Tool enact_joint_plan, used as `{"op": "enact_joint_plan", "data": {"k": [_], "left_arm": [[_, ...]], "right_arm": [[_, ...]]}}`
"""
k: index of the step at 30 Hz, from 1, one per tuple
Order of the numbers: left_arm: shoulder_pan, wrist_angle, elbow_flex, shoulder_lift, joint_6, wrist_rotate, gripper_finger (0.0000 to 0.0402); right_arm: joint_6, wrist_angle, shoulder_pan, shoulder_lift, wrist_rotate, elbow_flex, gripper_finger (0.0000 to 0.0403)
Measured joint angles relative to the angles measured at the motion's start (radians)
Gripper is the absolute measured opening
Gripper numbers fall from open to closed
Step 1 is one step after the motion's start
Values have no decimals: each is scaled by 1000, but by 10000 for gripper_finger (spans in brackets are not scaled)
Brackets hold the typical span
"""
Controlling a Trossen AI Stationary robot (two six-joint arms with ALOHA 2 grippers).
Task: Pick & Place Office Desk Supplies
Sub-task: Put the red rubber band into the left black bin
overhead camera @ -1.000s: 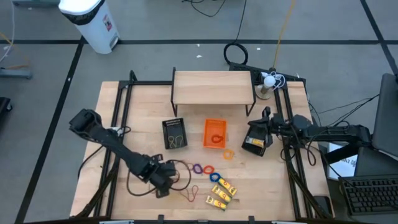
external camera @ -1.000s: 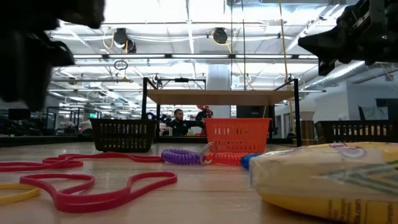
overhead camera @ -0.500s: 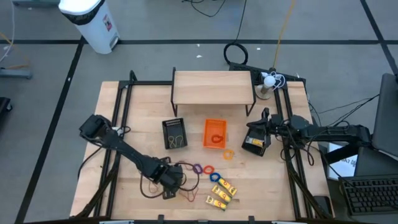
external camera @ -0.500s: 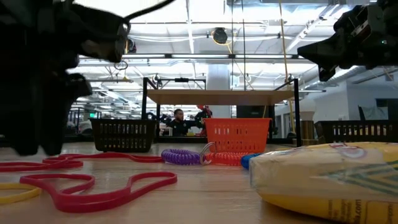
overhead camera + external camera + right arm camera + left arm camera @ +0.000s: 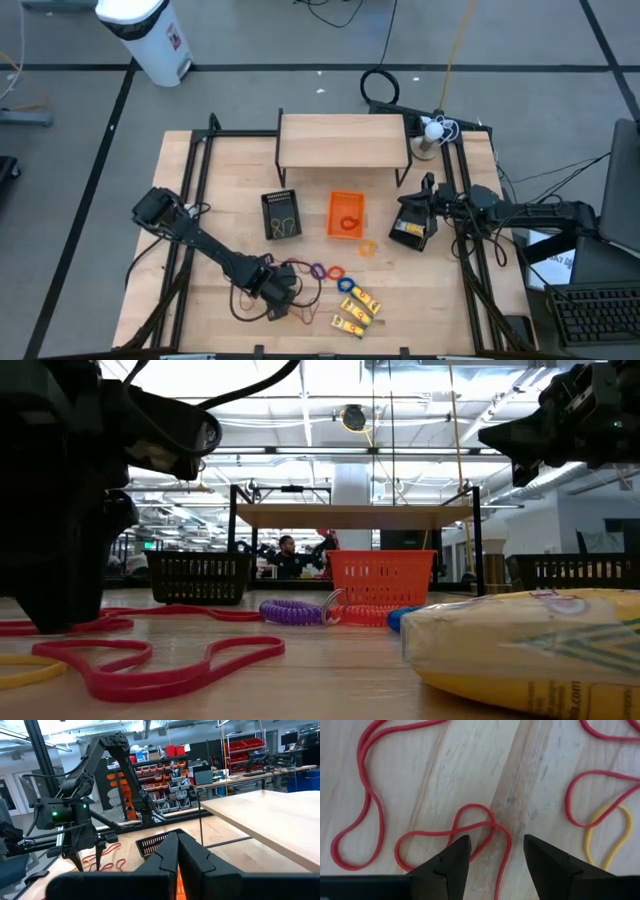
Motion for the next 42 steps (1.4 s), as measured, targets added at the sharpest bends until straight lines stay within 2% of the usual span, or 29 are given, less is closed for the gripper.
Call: {"op": "enact_joint_plan", "data": {"k": [9,13,18,22,25,29,33,42], "left_arm": [[-3,2,-2,2,-87,-62,184],[-2,-8,-2,3,-101,-73,134],[0,-8,0,3,-92,-71,23],[-5,5,-2,-14,-79,-69,13],[-17,9,-8,-75,-71,-88,4],[-62,9,-1,-235,-68,-228,2],[-137,-64,-4,-365,-77,-374,2],[-315,-297,-1,-662,-137,-808,2]], "right_arm": [[2,1,0,0,0,1,4],[1,1,0,0,0,1,4],[-10,14,0,0,1,1,4],[-22,16,0,0,3,0,4],[-24,17,0,0,4,0,4],[-24,31,0,0,4,0,4],[-24,34,0,0,4,0,4],[3,30,0,0,-2,0,4]]}}
